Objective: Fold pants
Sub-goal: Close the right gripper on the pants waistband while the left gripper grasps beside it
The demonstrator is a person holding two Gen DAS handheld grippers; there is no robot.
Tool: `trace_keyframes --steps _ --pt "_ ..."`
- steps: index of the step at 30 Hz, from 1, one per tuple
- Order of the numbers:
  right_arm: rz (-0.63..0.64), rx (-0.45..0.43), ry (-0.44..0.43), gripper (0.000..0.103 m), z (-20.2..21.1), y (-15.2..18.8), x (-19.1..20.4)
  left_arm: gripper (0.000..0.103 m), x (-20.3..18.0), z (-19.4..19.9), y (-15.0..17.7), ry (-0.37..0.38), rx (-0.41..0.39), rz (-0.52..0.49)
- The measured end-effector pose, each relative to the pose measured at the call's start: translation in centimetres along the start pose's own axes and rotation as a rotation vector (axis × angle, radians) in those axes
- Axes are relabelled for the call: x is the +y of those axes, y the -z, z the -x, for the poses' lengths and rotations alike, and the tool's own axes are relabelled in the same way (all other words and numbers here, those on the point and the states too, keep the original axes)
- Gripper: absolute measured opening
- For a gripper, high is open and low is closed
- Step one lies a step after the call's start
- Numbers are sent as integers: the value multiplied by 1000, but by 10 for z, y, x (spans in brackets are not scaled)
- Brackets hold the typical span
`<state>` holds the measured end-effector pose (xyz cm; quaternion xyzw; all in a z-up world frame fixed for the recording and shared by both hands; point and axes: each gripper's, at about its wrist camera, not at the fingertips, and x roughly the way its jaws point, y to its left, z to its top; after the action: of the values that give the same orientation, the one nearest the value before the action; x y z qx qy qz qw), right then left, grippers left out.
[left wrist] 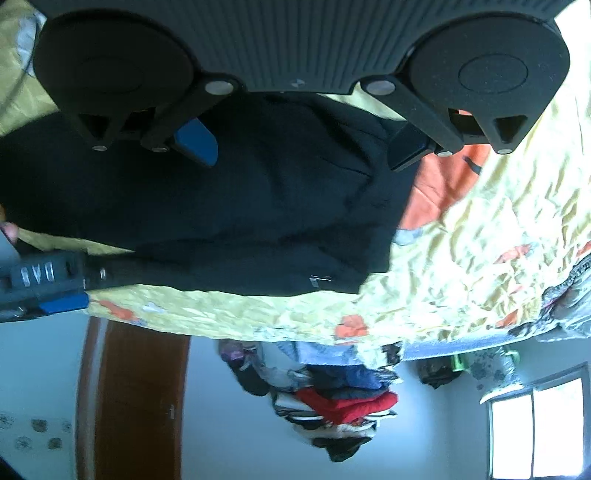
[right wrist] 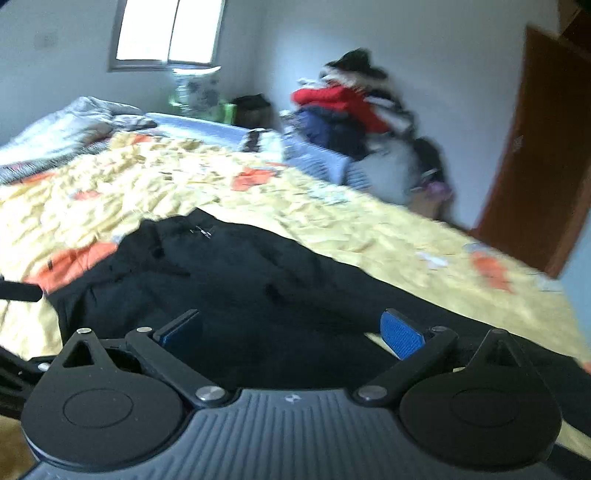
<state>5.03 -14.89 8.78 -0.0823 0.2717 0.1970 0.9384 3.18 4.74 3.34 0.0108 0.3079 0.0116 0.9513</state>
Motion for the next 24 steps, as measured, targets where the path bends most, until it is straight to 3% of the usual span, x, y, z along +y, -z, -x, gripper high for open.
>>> trace_keyframes --steps 3,6,8,10,16,20,22,24 --pt "-29 21 -83 103 -41 -24 -22 100 18 -11 -13 5 10 38" --pt "28 65 -111 101 -85 -49 -31 100 30 -22 -25 -11 5 58" --pt "80 102 -113 92 -118 -64 -34 100 34 -30 -32 -11 7 61" --pt "99 162 -141 91 -148 -71 -38 100 37 -38 -37 -14 11 64" --pt "114 287 -191 80 -223 -77 -50 100 40 -60 -49 -9 35 54" --pt "56 357 -304 77 -255 -76 -65 100 39 -70 -60 -12 30 37" --pt "57 346 -345 77 -258 -77 -68 100 39 -77 -68 -7 29 45" --pt "74 333 -386 49 -253 -77 -68 100 42 -85 -79 13 33 64"
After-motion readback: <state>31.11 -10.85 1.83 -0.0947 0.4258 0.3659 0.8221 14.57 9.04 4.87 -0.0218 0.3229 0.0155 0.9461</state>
